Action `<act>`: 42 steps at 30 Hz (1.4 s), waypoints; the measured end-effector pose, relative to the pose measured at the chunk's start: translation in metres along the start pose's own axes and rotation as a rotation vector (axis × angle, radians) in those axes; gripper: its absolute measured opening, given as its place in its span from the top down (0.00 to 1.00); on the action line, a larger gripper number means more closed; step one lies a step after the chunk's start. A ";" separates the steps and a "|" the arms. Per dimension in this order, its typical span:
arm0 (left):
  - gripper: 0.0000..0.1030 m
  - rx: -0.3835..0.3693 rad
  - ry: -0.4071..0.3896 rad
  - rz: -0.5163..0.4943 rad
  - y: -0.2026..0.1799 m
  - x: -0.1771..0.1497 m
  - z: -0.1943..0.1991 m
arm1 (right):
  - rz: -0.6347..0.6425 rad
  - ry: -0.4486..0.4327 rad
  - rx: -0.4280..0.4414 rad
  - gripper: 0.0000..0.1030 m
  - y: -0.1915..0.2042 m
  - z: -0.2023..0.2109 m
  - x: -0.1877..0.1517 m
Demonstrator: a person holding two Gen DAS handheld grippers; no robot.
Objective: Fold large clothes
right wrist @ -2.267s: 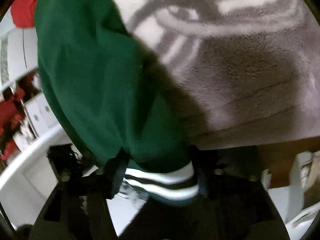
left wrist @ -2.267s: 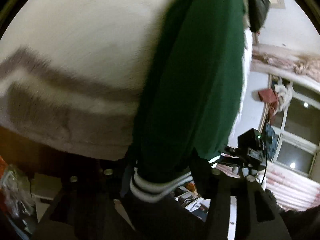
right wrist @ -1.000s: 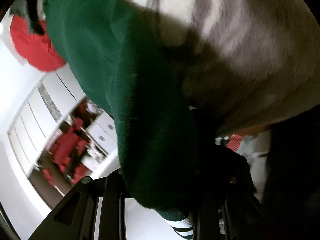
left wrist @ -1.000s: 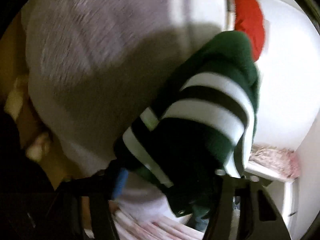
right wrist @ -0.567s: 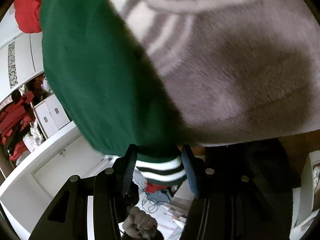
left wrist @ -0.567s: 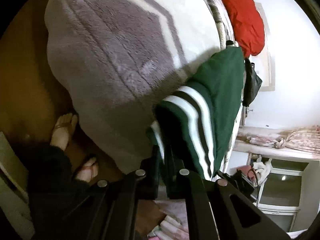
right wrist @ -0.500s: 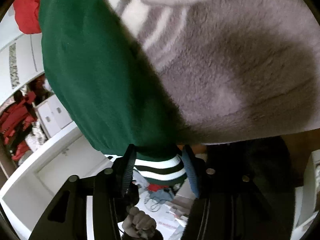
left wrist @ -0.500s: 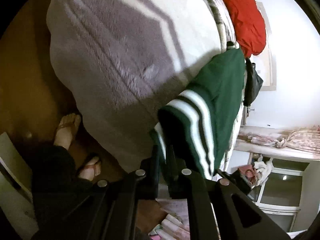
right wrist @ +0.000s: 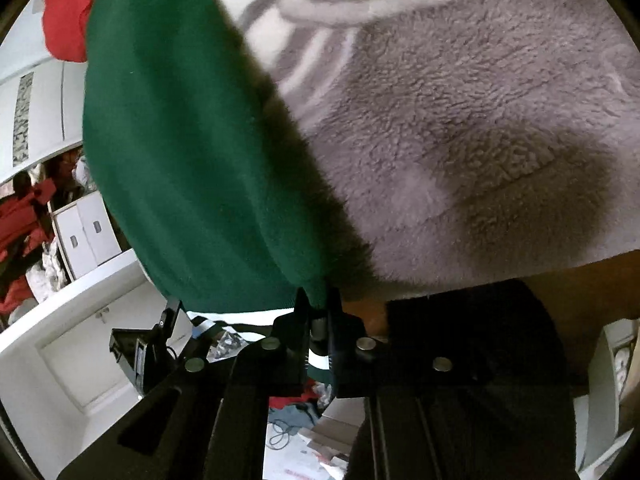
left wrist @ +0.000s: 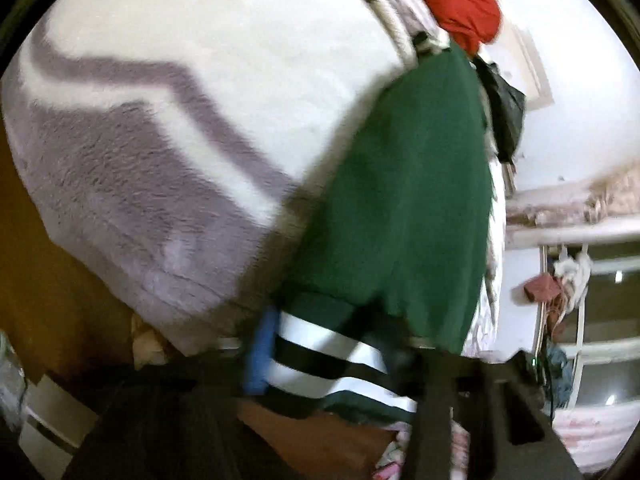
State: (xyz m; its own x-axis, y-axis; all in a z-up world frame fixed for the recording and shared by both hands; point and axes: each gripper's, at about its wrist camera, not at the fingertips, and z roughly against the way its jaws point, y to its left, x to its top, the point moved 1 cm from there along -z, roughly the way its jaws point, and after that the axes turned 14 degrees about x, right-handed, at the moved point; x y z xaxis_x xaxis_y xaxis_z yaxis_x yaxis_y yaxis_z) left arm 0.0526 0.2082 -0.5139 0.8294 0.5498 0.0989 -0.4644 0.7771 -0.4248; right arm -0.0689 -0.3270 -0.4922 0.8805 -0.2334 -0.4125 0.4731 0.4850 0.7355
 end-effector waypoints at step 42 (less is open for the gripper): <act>0.83 -0.323 0.118 0.032 -0.078 0.069 0.094 | -0.015 0.024 0.465 0.81 0.173 0.007 -0.020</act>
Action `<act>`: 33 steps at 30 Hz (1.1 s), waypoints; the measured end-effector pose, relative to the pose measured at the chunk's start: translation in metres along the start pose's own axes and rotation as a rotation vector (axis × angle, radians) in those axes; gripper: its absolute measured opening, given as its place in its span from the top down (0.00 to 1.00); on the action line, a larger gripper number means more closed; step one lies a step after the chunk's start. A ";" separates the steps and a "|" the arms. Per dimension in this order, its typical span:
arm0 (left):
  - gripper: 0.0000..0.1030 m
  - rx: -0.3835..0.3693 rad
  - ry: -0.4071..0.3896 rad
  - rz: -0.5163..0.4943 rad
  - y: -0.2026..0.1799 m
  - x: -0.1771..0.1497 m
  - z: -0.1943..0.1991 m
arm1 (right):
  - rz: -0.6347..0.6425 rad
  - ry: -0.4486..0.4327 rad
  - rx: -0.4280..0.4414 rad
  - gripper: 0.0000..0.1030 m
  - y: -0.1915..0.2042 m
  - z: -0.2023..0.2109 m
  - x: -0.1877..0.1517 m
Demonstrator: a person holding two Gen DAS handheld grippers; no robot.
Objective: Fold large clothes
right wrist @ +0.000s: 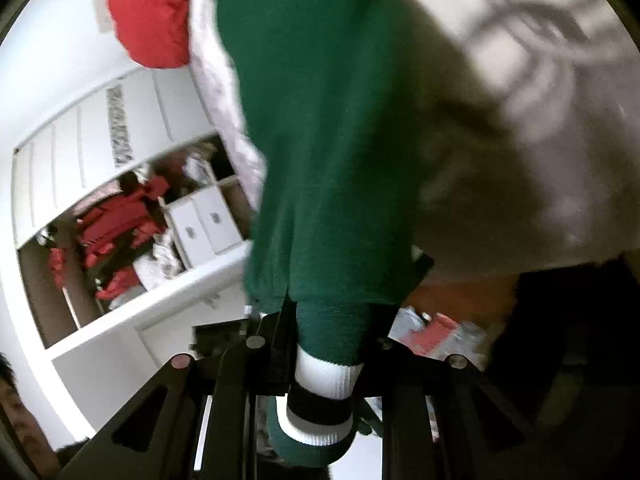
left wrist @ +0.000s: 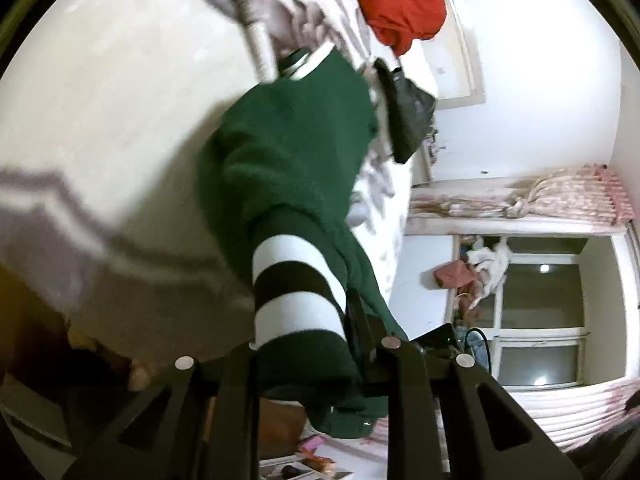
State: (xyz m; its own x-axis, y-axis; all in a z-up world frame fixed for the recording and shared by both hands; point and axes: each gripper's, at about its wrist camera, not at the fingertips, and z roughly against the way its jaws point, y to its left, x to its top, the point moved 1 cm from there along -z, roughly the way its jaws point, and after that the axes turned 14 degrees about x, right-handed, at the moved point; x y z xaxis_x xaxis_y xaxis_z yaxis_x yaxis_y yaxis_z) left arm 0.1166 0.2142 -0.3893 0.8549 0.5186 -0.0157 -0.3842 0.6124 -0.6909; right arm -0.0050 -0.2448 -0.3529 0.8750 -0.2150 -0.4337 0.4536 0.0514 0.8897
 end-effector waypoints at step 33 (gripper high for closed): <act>0.64 0.032 0.006 0.035 -0.103 0.311 -0.228 | -0.190 -0.139 0.293 0.40 0.105 -0.060 0.465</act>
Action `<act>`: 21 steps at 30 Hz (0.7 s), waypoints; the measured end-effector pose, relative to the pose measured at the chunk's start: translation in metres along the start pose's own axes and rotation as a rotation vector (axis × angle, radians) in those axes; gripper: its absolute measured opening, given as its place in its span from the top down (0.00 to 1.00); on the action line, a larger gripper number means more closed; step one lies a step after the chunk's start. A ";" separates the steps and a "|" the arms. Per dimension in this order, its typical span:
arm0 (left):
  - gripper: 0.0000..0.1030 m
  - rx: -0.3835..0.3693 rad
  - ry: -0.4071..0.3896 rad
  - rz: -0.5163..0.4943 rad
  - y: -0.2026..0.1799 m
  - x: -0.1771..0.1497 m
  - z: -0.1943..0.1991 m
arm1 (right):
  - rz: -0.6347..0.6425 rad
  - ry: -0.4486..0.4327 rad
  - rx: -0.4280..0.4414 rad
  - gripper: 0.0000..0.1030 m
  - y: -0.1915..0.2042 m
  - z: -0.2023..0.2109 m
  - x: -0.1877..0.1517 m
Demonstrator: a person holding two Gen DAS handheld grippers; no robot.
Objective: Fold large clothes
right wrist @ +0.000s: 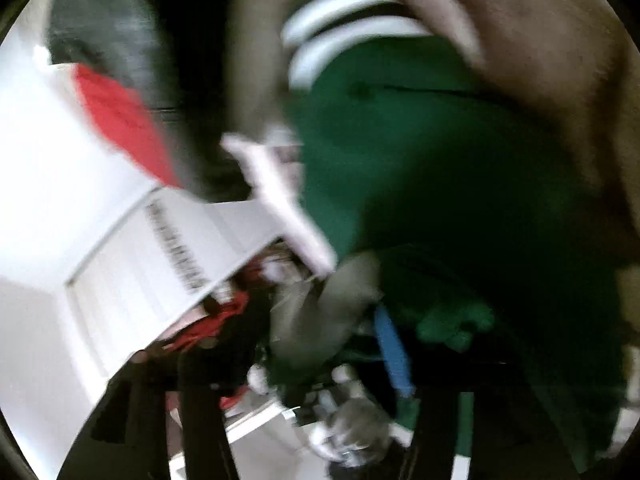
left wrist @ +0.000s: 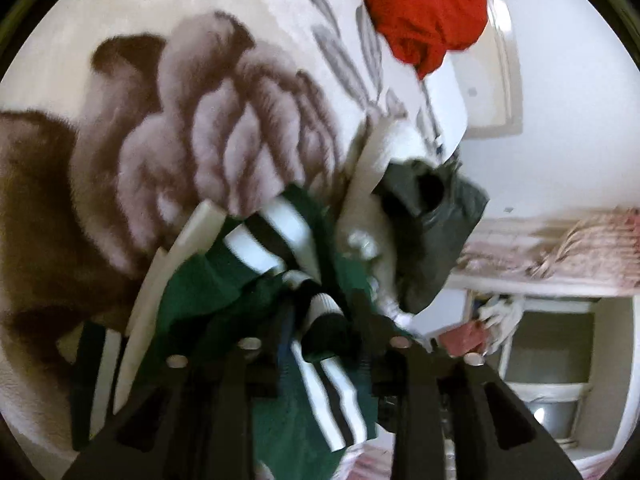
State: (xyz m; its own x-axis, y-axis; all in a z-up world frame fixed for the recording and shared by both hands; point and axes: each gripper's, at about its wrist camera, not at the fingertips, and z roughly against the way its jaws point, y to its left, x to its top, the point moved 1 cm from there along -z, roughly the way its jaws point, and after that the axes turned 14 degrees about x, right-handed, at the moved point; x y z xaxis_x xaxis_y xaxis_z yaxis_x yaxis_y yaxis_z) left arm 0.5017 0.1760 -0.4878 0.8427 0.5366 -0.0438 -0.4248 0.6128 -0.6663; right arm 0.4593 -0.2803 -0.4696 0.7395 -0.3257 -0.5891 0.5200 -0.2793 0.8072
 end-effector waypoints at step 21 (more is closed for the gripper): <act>0.04 0.665 -0.369 -0.101 0.088 -0.092 0.082 | 0.501 0.374 -0.615 0.11 -0.034 -0.054 0.038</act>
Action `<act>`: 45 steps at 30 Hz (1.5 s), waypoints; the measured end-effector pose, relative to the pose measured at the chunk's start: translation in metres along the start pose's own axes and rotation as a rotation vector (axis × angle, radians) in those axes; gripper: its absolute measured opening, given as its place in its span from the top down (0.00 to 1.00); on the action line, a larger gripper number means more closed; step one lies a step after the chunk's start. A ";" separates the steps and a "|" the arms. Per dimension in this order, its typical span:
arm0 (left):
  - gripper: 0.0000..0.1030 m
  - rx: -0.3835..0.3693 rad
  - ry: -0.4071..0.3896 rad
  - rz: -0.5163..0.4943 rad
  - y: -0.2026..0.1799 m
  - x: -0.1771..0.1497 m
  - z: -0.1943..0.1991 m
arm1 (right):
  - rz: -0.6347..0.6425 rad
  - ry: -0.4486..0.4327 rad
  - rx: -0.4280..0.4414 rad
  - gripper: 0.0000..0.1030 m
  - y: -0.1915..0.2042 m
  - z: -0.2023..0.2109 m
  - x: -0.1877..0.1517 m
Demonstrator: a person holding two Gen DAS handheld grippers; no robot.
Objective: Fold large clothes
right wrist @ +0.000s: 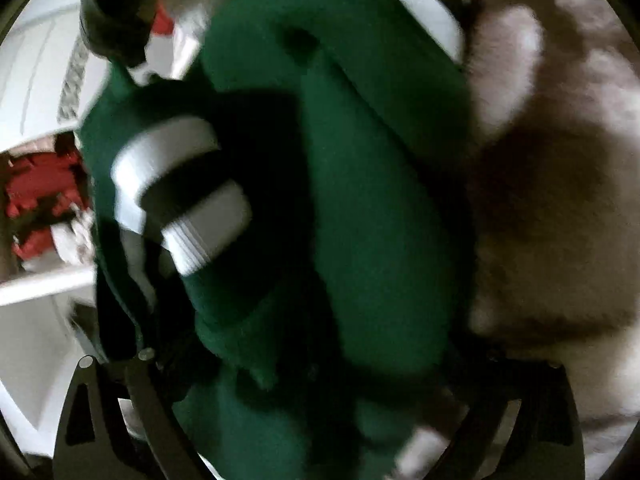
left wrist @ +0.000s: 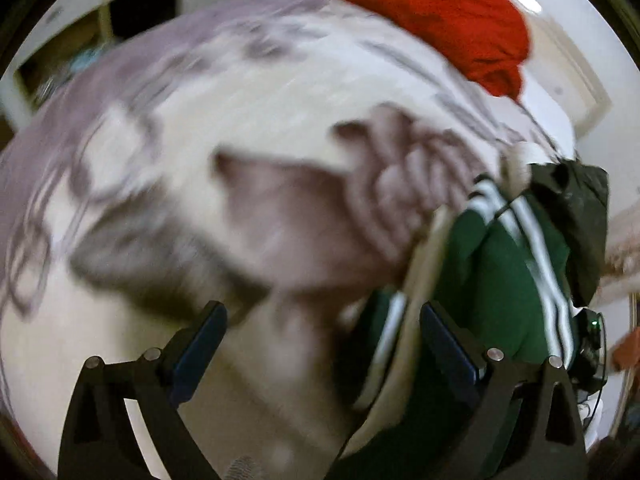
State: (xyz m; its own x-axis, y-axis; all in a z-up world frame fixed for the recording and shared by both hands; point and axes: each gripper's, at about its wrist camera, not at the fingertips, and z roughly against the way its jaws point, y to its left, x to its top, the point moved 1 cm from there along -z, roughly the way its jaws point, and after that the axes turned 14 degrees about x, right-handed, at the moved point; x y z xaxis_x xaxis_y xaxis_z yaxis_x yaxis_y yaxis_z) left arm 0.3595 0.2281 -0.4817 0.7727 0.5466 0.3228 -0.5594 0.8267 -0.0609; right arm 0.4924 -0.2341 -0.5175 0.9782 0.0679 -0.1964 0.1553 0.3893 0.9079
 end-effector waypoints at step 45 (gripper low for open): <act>0.03 0.036 0.087 -0.172 -0.010 -0.122 0.059 | -0.047 -0.195 -0.308 0.97 0.077 0.062 0.013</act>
State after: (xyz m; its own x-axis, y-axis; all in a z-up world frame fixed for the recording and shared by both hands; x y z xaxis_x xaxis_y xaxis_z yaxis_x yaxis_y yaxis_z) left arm 0.2531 0.1449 -0.4646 0.8801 0.4084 0.2422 -0.4258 0.9045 0.0221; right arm 0.5257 -0.2603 -0.4274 0.9835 -0.1217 -0.1342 0.1811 0.6479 0.7399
